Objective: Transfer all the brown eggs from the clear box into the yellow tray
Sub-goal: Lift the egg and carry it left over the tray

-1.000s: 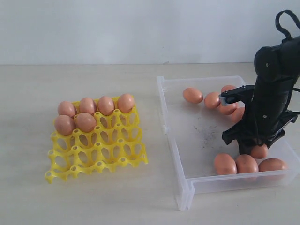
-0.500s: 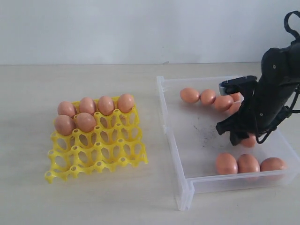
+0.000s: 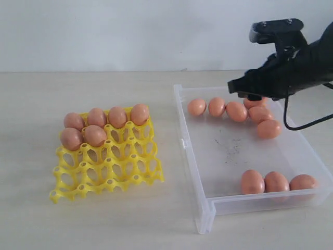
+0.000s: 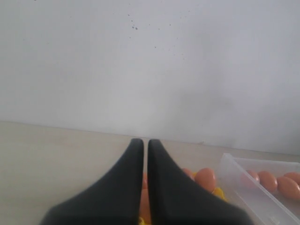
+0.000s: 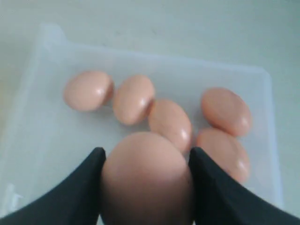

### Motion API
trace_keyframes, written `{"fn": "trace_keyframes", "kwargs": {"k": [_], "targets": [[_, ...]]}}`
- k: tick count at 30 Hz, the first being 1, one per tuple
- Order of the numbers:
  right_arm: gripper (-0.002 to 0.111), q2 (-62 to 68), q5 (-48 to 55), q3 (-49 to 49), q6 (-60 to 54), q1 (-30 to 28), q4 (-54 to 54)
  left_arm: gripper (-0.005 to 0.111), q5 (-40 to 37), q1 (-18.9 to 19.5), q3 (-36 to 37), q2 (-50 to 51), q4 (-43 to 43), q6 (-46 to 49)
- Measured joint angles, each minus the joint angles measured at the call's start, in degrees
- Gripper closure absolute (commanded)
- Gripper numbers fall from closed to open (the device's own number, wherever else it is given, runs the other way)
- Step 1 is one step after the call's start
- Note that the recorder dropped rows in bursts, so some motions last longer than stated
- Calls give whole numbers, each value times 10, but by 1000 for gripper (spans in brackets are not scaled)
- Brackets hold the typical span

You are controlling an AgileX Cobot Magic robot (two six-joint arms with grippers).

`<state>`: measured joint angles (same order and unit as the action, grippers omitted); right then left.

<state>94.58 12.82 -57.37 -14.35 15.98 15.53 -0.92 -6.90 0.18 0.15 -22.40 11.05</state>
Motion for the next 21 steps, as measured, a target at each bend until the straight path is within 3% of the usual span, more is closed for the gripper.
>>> {"fn": "trace_keyframes", "kwargs": {"k": [10, 13, 17, 21], "targets": [[109, 22, -311, 2, -34, 188, 34, 103, 0, 0, 0, 0, 0, 0], [109, 51, -415, 2, 41, 219, -51, 103, 0, 0, 0, 0, 0, 0], [109, 129, -589, 2, 231, 226, -254, 103, 0, 0, 0, 0, 0, 0], [109, 232, -643, -32, 331, 211, -379, 103, 0, 0, 0, 0, 0, 0]]}}
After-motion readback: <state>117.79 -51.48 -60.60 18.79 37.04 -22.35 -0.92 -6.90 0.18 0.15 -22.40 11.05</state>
